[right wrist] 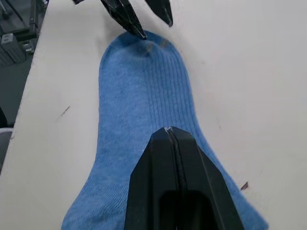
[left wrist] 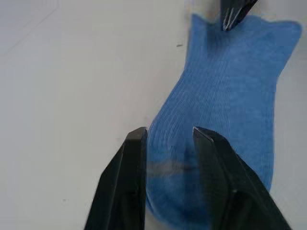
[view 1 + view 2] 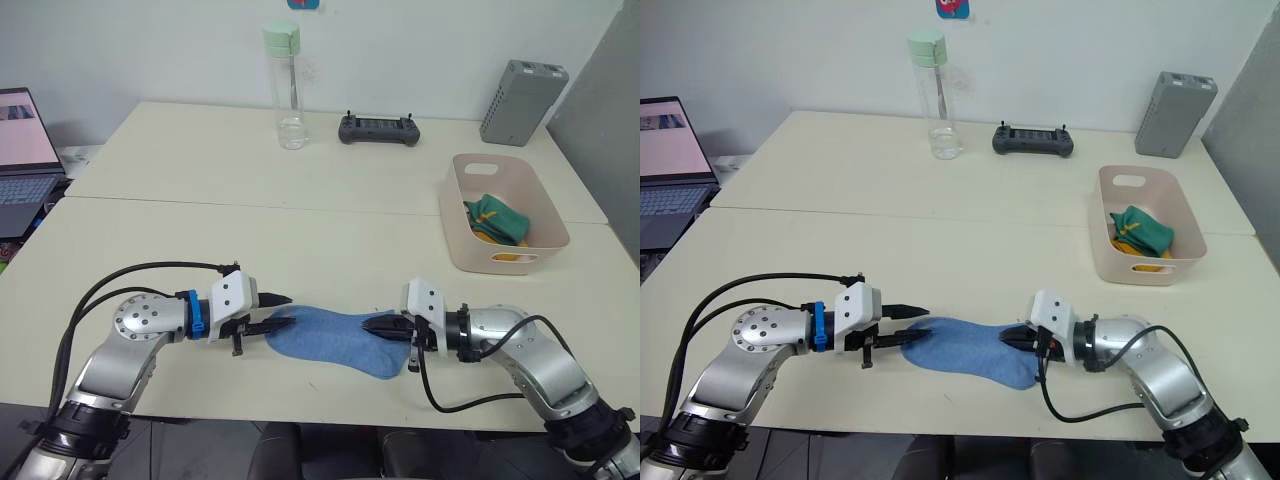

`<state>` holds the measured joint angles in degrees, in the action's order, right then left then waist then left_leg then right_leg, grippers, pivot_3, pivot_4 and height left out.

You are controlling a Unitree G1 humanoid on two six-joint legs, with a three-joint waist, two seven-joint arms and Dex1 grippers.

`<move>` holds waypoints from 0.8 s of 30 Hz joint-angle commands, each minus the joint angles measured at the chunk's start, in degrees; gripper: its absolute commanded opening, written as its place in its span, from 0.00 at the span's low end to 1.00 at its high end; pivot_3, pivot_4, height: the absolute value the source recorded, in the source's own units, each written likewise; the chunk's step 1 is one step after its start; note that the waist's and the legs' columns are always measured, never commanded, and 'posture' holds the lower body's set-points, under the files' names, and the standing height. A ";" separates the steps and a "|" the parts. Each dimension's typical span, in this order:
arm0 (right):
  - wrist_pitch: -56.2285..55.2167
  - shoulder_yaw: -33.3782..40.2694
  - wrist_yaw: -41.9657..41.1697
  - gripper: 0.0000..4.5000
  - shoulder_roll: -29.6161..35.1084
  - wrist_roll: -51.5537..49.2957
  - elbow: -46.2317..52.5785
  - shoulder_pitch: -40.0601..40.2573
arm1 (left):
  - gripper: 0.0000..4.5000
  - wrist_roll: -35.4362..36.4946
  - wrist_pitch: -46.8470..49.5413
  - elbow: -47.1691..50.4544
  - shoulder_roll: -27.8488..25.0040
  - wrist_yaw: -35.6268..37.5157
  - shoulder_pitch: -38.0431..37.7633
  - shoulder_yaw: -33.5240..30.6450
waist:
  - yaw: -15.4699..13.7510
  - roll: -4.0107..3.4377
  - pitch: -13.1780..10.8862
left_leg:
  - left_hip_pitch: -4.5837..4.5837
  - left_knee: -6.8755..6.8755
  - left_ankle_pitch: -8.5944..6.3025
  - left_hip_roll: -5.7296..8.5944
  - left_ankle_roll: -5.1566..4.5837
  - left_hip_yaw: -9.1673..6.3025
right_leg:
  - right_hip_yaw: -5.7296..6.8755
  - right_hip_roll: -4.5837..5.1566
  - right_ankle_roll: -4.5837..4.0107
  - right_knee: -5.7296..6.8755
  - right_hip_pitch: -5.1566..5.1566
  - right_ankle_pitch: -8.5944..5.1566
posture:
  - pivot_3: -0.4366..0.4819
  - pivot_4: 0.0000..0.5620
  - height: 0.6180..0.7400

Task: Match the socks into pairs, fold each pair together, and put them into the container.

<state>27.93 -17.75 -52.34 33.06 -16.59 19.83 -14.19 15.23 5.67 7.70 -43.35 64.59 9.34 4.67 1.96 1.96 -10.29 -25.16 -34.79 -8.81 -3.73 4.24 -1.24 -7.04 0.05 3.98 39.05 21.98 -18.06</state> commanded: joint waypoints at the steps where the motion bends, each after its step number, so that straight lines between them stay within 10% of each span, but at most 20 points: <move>1: -1.84 -1.08 0.14 0.00 -1.38 1.11 -1.52 -1.03 | 0.11 -3.26 -3.05 -0.81 0.79 -0.45 0.23 2.41 | 0.01 0.00 0.00 | 0.00 0.00 0.00 0.00 0.00 0.00 | 0.00 0.00 0.00 0.01 0.01 0.00 | 0.48 0.27 1.00; 24: 2.10 0.57 -5.46 0.00 8.19 -1.36 3.33 5.62 | 0.01 -4.81 -1.26 0.05 -2.83 -0.36 -2.07 1.76 | 0.44 0.00 0.00 | 0.21 0.01 -0.01 0.00 0.00 0.04 | -0.05 0.01 -0.04 -0.01 -0.20 -0.03 | 0.48 0.27 1.00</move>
<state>30.85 -16.86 -56.82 39.51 -19.82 23.26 -8.68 11.33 5.52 7.84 -45.39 64.45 7.26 6.64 2.39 1.95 -10.29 -24.96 -34.78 -8.82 -3.72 4.25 -1.19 -7.09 0.07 3.93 39.02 21.79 -18.09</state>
